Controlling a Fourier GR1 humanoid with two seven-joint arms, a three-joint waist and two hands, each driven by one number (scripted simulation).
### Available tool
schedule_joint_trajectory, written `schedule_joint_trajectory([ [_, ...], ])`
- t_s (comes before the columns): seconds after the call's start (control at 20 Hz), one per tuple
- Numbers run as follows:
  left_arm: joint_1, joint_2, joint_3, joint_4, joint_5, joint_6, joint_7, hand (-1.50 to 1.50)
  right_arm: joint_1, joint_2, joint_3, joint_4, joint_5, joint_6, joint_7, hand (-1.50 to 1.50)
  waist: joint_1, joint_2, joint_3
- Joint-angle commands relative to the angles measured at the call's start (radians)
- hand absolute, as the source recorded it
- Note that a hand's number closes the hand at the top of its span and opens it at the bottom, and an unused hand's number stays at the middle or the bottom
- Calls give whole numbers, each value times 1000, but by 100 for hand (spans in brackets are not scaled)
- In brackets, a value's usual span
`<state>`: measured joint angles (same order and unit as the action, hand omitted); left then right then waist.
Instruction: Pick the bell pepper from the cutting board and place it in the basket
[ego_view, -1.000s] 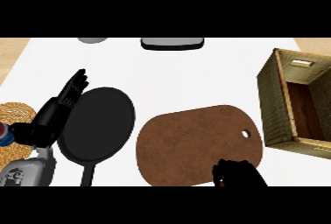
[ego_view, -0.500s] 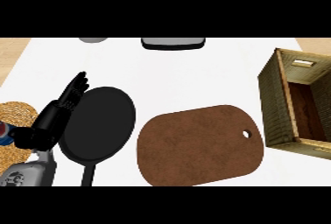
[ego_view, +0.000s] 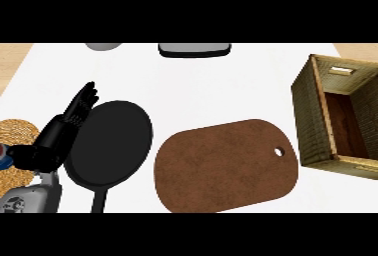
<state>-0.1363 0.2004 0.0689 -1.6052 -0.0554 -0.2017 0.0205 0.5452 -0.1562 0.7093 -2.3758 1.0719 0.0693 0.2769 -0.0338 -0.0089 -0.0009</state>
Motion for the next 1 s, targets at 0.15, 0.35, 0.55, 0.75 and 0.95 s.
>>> schedule_joint_trajectory([
  [0.15,-25,-2,0,2,-6,9,16,0,65,31,9,-359,-85,31,69,150,-11,0,-1],
  [0.35,-11,-8,-3,0,0,3,-4,0,13,62,-43,-365,-20,46,127,150,6,4,-3],
  [0.55,-20,-8,-19,-6,-9,-5,3,0,-92,113,-96,-359,5,89,206,150,20,7,-4],
  [0.75,-30,-14,-27,4,-13,-5,2,0,-237,155,-225,-324,-48,133,289,150,29,15,-2],
  [0.95,-50,-8,-19,-4,-7,-6,23,0,-437,156,-333,-260,-54,120,413,150,37,15,-2],
])
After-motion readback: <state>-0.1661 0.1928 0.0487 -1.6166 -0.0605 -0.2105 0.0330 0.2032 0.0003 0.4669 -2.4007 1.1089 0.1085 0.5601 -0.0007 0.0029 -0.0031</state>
